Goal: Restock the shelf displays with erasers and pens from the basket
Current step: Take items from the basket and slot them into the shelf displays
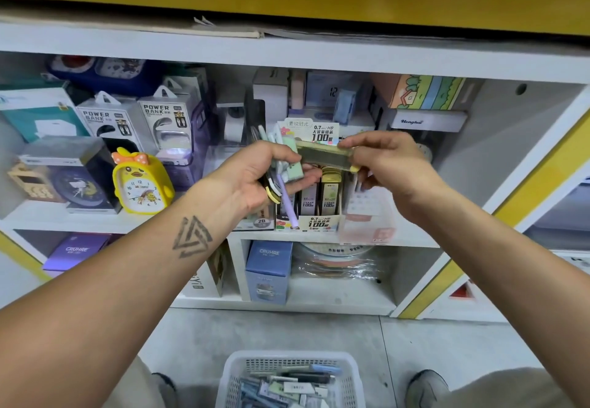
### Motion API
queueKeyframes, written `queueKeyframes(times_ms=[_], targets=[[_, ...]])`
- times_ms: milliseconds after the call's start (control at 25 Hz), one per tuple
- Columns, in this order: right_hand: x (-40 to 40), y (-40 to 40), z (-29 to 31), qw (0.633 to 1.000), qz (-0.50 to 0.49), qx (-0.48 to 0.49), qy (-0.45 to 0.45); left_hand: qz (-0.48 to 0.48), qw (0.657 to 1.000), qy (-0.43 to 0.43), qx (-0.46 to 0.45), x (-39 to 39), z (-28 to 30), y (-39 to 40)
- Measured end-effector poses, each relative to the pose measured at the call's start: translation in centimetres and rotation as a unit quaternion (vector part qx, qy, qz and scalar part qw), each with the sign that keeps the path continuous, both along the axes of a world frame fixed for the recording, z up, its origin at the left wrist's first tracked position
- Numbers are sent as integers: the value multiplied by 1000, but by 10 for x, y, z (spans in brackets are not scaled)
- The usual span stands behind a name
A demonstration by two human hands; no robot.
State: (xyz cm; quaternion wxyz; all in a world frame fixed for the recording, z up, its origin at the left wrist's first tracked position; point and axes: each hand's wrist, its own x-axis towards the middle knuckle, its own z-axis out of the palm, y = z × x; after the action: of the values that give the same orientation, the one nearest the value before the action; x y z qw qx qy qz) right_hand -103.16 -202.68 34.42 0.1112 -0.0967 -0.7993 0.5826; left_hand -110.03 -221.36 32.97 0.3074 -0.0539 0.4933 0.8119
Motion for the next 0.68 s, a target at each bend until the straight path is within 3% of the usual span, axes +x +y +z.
queueKeyframes(times_ms=[200,480,680], targets=[[-2,17,8,999,-40,-22,20,-13,998,1,-64,-3,-2,-5],[3,27,3,980,10,187,65,-8,997,6,-70,-2,-2,-7],[5,25,-2,928,52,355,105,-28,997,7,-69,2,-5,-3]])
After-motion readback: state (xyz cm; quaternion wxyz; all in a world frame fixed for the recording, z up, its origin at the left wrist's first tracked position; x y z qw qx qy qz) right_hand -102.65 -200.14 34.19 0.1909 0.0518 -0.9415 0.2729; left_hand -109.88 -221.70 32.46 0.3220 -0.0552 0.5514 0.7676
